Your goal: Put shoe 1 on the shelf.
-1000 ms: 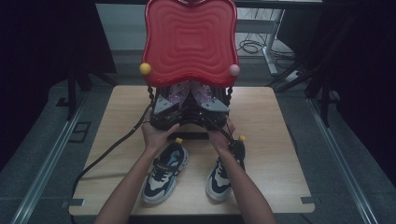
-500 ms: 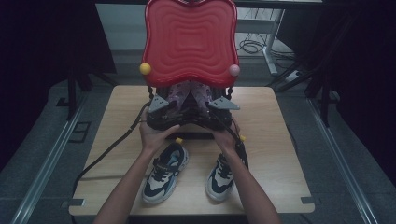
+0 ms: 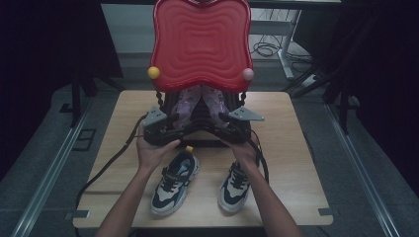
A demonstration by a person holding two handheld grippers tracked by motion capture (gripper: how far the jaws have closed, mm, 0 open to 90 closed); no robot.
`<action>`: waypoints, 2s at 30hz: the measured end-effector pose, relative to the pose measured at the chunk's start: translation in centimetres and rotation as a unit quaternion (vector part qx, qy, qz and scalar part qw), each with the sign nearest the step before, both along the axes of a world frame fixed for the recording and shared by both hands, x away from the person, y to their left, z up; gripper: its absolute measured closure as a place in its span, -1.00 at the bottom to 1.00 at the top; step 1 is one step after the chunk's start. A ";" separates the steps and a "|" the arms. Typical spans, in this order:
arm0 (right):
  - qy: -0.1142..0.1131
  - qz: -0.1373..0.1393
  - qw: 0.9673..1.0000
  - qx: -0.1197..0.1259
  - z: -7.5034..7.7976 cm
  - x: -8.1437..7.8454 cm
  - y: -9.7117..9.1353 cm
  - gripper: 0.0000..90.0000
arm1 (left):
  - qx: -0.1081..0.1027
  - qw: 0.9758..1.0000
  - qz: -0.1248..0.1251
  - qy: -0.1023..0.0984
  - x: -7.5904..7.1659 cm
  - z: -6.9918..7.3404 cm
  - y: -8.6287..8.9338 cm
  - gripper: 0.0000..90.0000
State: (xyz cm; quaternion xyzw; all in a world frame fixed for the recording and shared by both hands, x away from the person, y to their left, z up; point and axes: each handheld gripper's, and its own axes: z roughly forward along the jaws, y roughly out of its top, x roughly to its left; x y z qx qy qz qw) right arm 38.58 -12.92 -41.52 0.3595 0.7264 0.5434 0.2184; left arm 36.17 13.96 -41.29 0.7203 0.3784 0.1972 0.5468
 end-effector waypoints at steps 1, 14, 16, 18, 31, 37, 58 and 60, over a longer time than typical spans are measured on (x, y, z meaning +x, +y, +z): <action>0.001 0.001 1.000 0.000 0.0 -0.1 -0.1 0.13 | -0.003 1.000 0.001 0.001 -0.1 -0.1 0.2 -0.14; 0.006 0.030 0.999 0.017 0.1 -2.5 -2.9 0.13 | -0.018 1.000 0.009 0.018 -2.4 -1.2 2.5 -0.04; 0.006 0.034 0.999 0.015 0.0 -2.9 -3.3 0.13 | -0.015 1.000 0.005 0.021 -2.9 -1.4 2.6 -0.03; 0.008 0.037 0.999 0.014 -0.1 -3.2 -3.8 0.13 | -0.013 1.000 0.000 0.024 -3.2 -1.5 2.6 -0.02; 0.011 0.071 0.997 0.013 -1.0 -6.1 -5.9 0.12 | -0.015 0.999 -0.014 0.041 -6.4 -2.4 3.5 0.00; 0.018 0.082 0.996 0.012 -1.5 -7.3 -6.7 0.12 | -0.015 0.999 -0.015 0.044 -8.1 -2.7 4.1 0.00; 0.042 0.087 0.995 -0.008 -3.2 -9.9 -9.6 0.13 | 0.035 0.995 -0.034 0.091 -11.9 -4.6 4.9 0.02; 0.045 0.080 0.996 -0.006 -3.3 -10.0 -9.8 0.13 | 0.043 0.993 -0.039 0.098 -11.9 -4.8 4.7 0.07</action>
